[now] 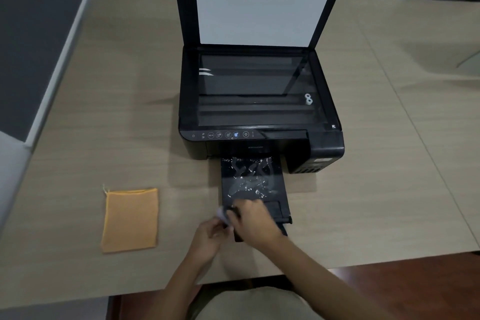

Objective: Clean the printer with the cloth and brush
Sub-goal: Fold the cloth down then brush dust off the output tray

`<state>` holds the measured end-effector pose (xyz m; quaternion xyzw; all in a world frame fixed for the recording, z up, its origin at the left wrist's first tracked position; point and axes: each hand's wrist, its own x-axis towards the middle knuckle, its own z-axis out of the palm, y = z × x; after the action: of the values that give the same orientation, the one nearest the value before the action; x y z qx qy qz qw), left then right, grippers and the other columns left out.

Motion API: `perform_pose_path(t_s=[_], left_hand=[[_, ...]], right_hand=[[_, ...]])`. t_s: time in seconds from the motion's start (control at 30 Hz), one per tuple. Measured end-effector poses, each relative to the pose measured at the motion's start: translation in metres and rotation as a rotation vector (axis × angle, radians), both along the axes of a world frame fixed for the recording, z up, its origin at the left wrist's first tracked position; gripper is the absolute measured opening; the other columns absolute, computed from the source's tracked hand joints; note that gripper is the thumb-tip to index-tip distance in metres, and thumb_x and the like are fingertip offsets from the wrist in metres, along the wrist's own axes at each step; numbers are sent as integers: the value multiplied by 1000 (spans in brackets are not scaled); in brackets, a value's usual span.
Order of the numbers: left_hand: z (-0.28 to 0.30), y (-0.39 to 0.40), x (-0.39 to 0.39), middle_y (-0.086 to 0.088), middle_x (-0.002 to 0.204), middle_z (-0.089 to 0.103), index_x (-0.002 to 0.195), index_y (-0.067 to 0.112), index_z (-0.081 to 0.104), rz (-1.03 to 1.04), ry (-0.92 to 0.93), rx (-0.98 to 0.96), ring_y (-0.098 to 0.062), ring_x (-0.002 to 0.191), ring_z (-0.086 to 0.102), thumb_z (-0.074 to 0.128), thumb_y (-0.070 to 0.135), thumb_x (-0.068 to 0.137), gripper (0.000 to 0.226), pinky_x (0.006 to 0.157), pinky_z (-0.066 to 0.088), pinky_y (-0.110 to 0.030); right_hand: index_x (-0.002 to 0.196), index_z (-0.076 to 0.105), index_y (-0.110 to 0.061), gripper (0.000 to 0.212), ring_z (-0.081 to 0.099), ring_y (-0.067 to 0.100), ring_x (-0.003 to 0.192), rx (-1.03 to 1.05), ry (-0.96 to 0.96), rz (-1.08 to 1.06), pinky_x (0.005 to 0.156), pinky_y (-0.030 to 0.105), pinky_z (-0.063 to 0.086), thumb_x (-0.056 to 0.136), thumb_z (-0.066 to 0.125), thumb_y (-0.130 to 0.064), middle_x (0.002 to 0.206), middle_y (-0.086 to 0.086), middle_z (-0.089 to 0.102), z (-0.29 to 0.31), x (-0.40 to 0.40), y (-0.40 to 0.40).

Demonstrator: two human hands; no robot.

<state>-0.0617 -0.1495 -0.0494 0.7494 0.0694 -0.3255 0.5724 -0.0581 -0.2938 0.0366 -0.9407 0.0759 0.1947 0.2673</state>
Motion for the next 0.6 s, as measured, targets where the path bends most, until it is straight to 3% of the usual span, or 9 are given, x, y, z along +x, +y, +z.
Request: perform_pose_path(t_s=[0.1, 0.23, 0.3, 0.37, 0.43, 0.5, 0.53, 0.57, 0.6], left_hand=[[1, -1, -2, -11, 96, 77, 97, 19, 74, 28, 0, -81, -13, 84, 68, 62, 3, 90, 21, 80, 52, -29], [-1, -2, -2, -3, 93, 78, 96, 22, 73, 62, 39, -131, -11, 86, 70, 62, 3, 90, 23, 79, 53, -21], [1, -4, -2, 3, 86, 78, 93, 23, 73, 59, 36, -102, -8, 83, 70, 62, 3, 90, 23, 76, 54, -17], [1, -3, -2, 1, 88, 78, 92, 20, 75, 41, 16, -70, -7, 83, 71, 61, -1, 89, 25, 81, 55, -28], [-6, 0, -1, 13, 81, 74, 89, 23, 69, 44, 49, -22, 10, 69, 66, 54, -10, 89, 36, 86, 52, -36], [-9, 2, -1, 34, 55, 63, 85, 33, 51, 60, 97, -25, 27, 60, 55, 47, -8, 93, 43, 82, 52, -21], [-11, 1, 0, 39, 53, 60, 83, 36, 50, 88, 120, -45, 26, 58, 54, 45, -7, 94, 45, 73, 52, -12], [-10, -1, 2, 35, 56, 64, 78, 34, 60, 107, 102, -40, 19, 54, 58, 45, -7, 94, 46, 64, 51, -8], [-9, -1, 4, 21, 59, 71, 68, 24, 71, 94, 46, -37, 10, 53, 63, 49, -6, 92, 44, 60, 51, -9]], right_hand=[[89, 65, -4, 39, 65, 37, 85, -248, 53, -193, 64, 37, 43, 88, 46, -38, 87, 21, 70, -6, -15, -71], [71, 51, -7, 28, 51, 33, 61, -436, -112, -396, 47, 28, 25, 92, 43, -24, 68, 15, 55, 11, -15, -123], [80, 61, -3, 24, 60, 33, 72, -501, -39, -271, 53, 25, 29, 93, 44, -13, 81, 17, 62, 5, 3, -98], [102, 65, -3, 27, 65, 29, 92, -440, 99, -42, 62, 28, 39, 93, 41, -7, 101, 14, 65, -7, 16, -39], [107, 61, -1, 26, 65, 31, 94, -196, 117, -6, 69, 34, 50, 95, 40, -12, 102, 18, 67, -4, 20, 22], [102, 56, -1, 27, 61, 37, 92, 30, 49, 56, 71, 38, 47, 97, 42, -23, 98, 24, 65, 13, 17, 54], [101, 56, -4, 28, 60, 37, 90, 91, 26, 54, 69, 37, 44, 97, 42, -28, 96, 24, 65, 18, 15, 53], [100, 57, -7, 29, 61, 36, 87, 122, -39, -4, 67, 37, 45, 96, 43, -32, 92, 22, 67, 22, 13, 43], [99, 60, -10, 31, 64, 36, 83, 101, -108, -87, 65, 37, 49, 94, 43, -35, 89, 20, 69, 23, 11, 28]])
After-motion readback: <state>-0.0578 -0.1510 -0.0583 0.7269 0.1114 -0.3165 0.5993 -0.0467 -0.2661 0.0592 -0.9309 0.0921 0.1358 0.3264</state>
